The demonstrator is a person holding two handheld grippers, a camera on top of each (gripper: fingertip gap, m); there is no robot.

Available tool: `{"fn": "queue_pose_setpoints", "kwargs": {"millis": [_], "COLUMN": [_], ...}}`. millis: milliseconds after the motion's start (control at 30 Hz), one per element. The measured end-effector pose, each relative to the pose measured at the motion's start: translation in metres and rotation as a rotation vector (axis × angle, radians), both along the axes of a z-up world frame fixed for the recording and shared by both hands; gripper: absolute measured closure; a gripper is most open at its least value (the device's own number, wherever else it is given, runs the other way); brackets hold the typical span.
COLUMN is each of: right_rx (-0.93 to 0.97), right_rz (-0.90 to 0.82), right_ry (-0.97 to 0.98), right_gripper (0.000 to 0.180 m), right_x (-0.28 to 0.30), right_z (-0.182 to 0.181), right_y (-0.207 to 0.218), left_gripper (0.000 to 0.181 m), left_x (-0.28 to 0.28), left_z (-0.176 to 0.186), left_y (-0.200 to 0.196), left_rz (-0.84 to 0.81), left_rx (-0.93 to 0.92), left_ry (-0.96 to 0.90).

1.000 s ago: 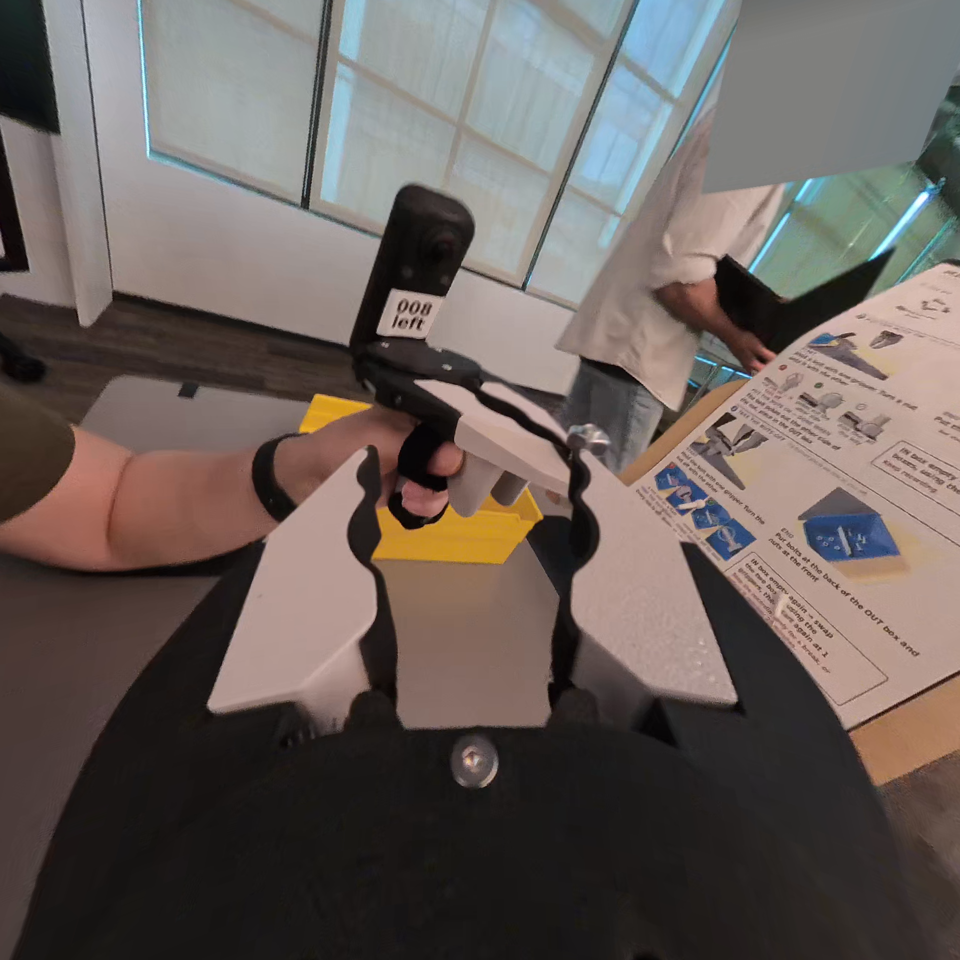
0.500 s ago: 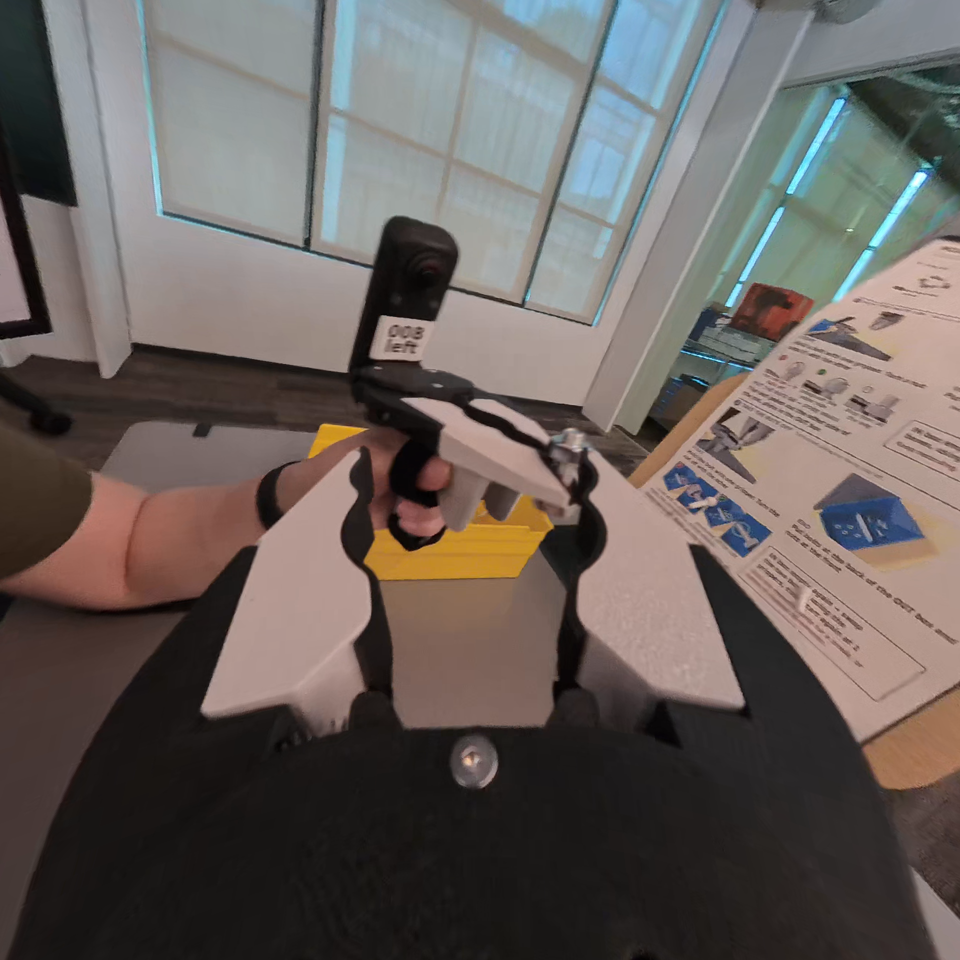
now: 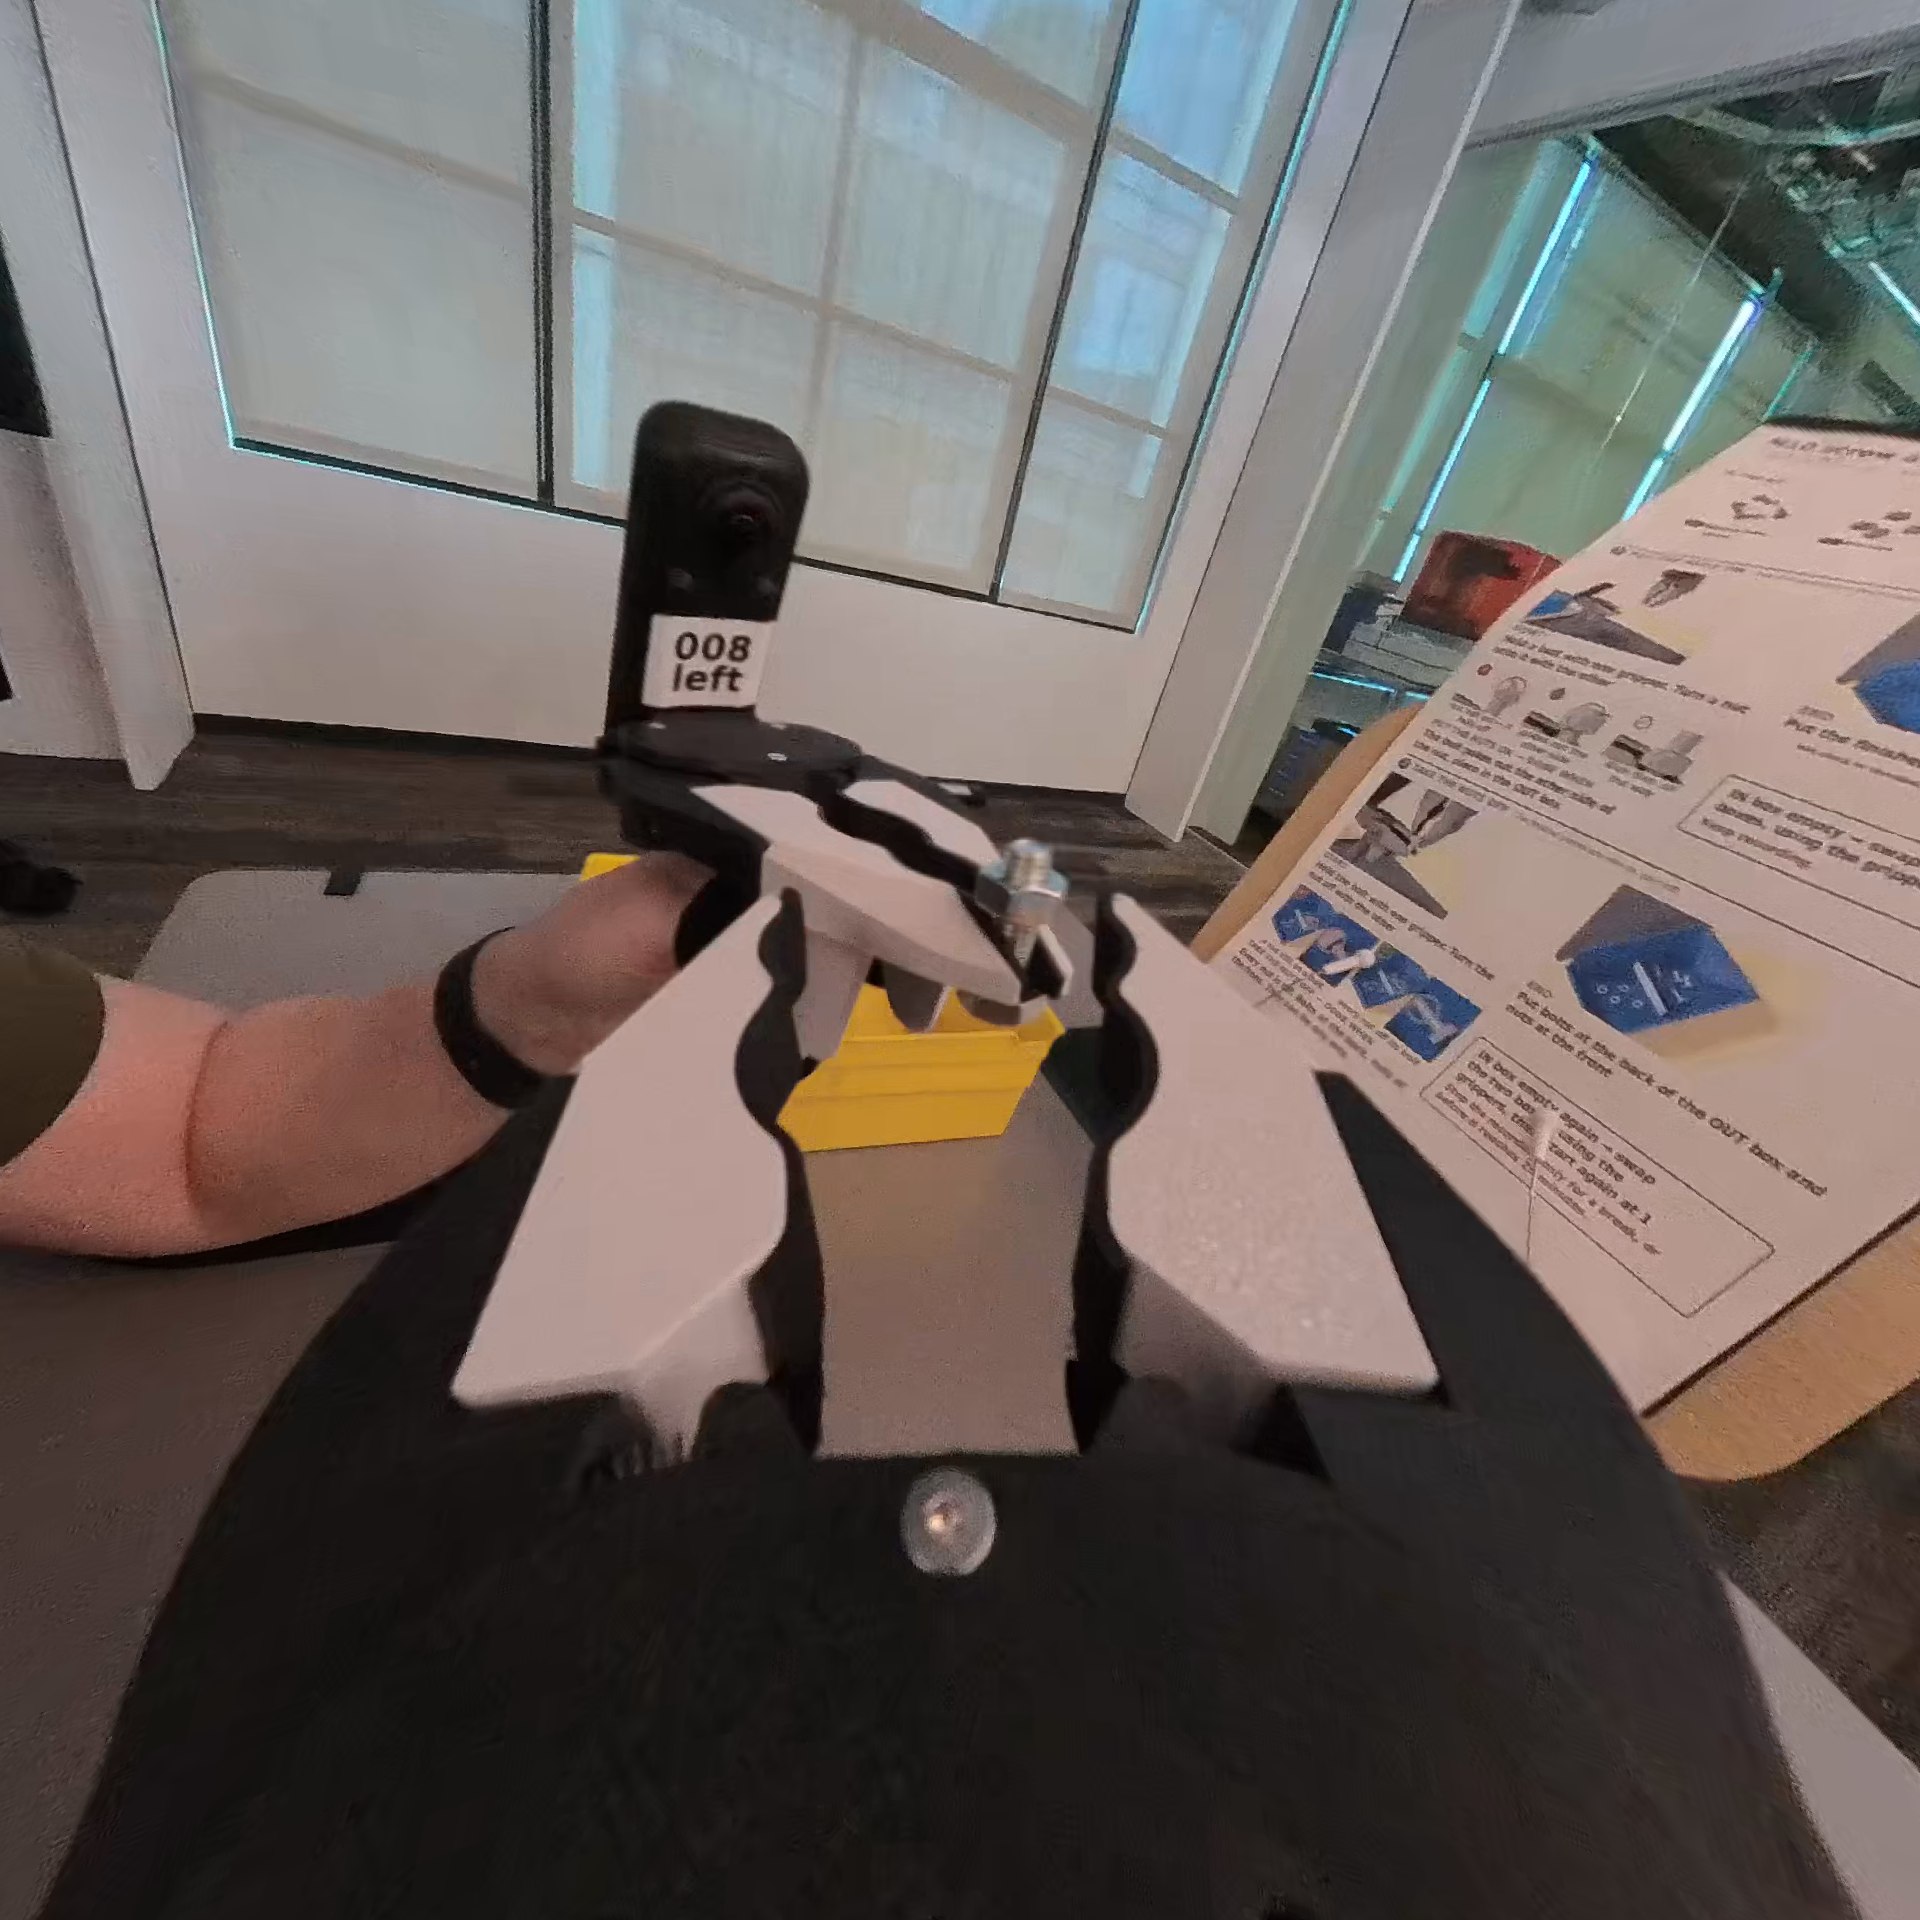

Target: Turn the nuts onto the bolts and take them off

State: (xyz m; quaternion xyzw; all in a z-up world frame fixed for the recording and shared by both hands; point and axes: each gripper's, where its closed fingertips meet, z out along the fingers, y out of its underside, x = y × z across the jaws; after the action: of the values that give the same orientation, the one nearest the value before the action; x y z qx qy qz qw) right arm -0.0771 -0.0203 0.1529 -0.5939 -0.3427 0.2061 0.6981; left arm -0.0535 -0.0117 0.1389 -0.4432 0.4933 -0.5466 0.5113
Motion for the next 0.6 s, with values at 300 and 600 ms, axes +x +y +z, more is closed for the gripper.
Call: {"fn": "queue_pose_setpoints", "kwargs": {"millis": [300,600], "right_rx": [-0.048,-0.107], "right_rz": [-0.003,0.046], "right_ry": [0.083,0.089], "right_gripper": [0.172,0.173], "right_x": [0.012,0.016], "right_z": [0.001,-0.003], "right_y": [0.007,0.006], "left_gripper": [0.174,0.173], "left_x": [0.010,0.014], "left_z": [-0.011,-0.016], "left_y": [-0.012,-0.014], "left_rz": [-0.024,-0.016], "left_rx": [0.040,0.075], "left_ry": [0.055,0.076]}}
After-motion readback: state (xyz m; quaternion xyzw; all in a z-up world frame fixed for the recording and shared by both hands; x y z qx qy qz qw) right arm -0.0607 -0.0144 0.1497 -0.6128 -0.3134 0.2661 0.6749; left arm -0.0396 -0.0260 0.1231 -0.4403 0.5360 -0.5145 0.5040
